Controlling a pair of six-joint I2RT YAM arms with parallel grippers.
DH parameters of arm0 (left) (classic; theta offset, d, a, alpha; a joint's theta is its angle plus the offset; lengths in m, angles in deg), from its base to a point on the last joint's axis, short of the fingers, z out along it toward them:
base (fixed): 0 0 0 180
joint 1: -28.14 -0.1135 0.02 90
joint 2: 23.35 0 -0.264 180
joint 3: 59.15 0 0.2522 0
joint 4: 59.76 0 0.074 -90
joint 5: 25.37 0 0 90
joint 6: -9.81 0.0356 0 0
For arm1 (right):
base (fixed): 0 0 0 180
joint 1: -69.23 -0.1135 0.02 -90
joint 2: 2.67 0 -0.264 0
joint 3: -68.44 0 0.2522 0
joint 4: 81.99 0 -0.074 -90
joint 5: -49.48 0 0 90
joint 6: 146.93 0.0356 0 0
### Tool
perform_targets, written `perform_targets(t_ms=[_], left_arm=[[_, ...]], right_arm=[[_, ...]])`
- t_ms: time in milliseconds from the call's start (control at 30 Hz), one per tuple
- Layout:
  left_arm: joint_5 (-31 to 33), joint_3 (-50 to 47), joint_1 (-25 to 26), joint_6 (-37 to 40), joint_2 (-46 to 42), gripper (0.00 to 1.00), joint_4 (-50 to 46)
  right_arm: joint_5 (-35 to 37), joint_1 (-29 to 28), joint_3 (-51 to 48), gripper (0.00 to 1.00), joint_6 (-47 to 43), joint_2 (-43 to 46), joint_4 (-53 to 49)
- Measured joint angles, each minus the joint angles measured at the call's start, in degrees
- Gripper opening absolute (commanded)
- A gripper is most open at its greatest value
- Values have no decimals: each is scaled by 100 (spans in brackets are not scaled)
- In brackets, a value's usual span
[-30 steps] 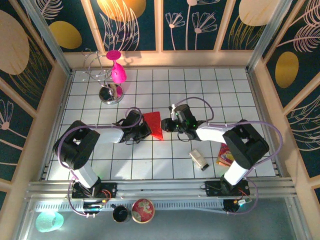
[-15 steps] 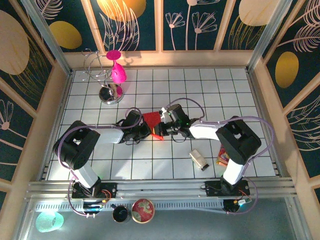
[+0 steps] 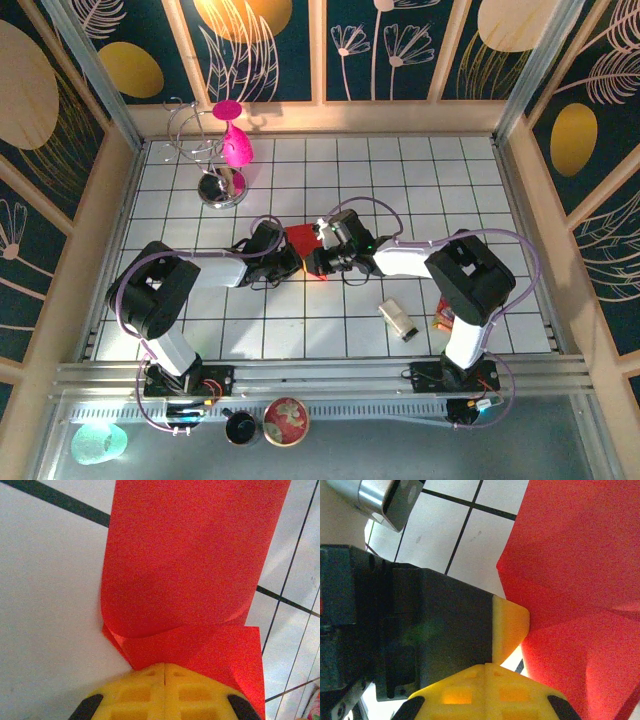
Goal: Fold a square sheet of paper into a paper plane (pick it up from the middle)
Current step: Third fold the triangle at the center of the table.
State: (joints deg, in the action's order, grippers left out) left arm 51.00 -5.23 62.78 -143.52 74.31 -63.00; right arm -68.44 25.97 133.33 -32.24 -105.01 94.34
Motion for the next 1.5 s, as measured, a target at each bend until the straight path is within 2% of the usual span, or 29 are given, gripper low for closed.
perform_targets(t_ms=[667,1300,1500], left_arm=[[-4,2,0,-2,-2,2,2],[-197,105,0,96,-114,13,-195],[-278,271,0,216,-258,12,-173]], right_arm=[[85,4,-214,1,-37,46,-50],[103,9,-157,1,-35,-286,-114],[101,15,-157,1,-35,-297,-116]])
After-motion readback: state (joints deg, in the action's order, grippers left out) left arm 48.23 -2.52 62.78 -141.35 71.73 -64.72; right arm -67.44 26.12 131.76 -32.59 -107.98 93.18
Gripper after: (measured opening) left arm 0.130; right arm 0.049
